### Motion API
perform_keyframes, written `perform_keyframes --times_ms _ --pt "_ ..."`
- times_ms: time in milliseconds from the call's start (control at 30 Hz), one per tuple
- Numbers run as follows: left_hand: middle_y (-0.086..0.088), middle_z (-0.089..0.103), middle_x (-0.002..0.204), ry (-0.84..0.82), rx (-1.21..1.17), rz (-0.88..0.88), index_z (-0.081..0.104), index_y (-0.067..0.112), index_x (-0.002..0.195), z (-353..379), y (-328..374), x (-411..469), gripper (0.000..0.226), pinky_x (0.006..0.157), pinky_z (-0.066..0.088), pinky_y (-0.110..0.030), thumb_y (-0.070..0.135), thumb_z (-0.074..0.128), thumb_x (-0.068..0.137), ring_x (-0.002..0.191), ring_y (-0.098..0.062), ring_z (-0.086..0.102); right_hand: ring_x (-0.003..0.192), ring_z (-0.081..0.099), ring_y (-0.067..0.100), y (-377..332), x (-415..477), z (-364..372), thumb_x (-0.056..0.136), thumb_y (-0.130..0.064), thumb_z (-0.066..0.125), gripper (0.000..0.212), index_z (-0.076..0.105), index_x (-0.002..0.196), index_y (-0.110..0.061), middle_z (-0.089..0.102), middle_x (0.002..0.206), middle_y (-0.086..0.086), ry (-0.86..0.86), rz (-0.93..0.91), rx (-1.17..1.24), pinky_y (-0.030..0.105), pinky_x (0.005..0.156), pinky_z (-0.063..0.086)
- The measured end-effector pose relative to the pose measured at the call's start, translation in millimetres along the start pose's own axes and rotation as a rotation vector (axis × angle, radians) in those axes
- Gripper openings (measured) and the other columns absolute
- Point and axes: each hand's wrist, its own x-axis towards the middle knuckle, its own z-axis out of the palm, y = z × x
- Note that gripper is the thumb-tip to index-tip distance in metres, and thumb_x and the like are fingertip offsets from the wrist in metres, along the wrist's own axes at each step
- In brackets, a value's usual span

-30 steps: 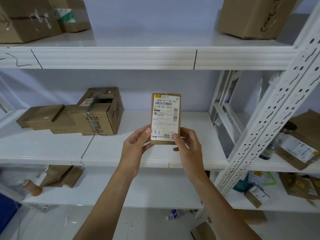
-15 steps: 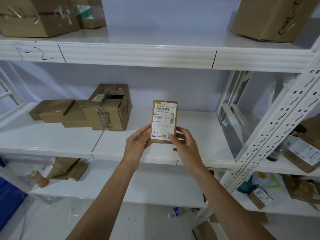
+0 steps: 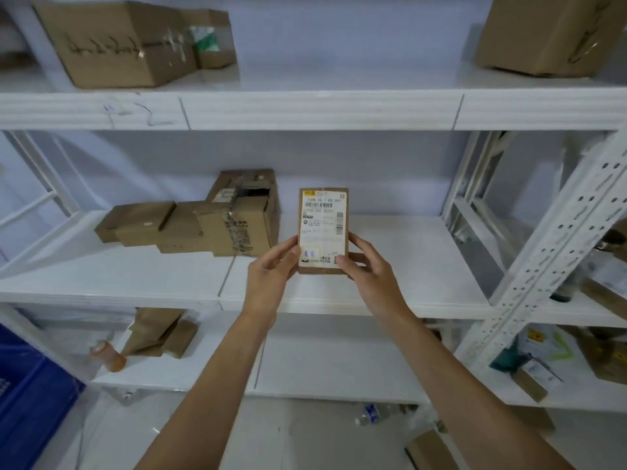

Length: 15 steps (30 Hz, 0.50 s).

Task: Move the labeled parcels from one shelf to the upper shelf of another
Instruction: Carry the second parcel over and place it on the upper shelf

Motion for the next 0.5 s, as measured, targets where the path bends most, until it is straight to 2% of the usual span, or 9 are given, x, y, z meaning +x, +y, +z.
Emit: perform_keyframes --times_ms 200,333,400,500 --pt "0.016 0.082 0.101 0.124 0.052 0.111 0.073 0.023 0.126 -17 30 -20 0.029 0.082 0.059 -0.017 0.012 0.063 0.100 0.098 -0.004 0.077 0.110 0.071 0.007 -28 -5 24 0.099 -0.034 0.065 0.048 0.053 0.145 -0.040 0.076 0.116 -0.012 -0.080 -0.054 0.020 0.034 0.104 0.053" --pt "0.007 0.081 0.112 0.185 0.043 0.175 0.072 0.016 0.131 -31 54 -42 0.033 0.090 0.059 -0.023 0.009 0.059 0.102 0.103 -0.007 0.076 0.108 0.070 0.004 -55 -14 40 0.099 -0.032 0.065 0.048 0.053 0.145 -0.038 0.074 0.116 -0.012 -0.153 -0.098 0.033 0.019 0.091 0.051" --pt "0.009 0.081 0.112 0.209 0.043 0.217 0.071 0.017 0.132 -39 63 -55 0.036 0.090 0.059 -0.023 0.006 0.054 0.102 0.104 -0.007 0.076 0.104 0.069 -0.001 -68 -20 50 0.098 -0.029 0.067 0.048 0.056 0.144 -0.035 0.074 0.117 -0.012 -0.179 -0.130 0.042 0.010 0.083 0.049" --pt "0.006 0.081 0.114 0.259 0.061 0.234 0.070 0.016 0.134 -58 76 -66 0.041 0.096 0.058 -0.028 0.002 0.049 0.102 0.109 -0.010 0.075 0.103 0.068 -0.006 -82 -28 69 0.098 -0.023 0.067 0.047 0.057 0.144 -0.031 0.073 0.124 -0.010 -0.225 -0.175 0.055 0.003 0.079 0.047"
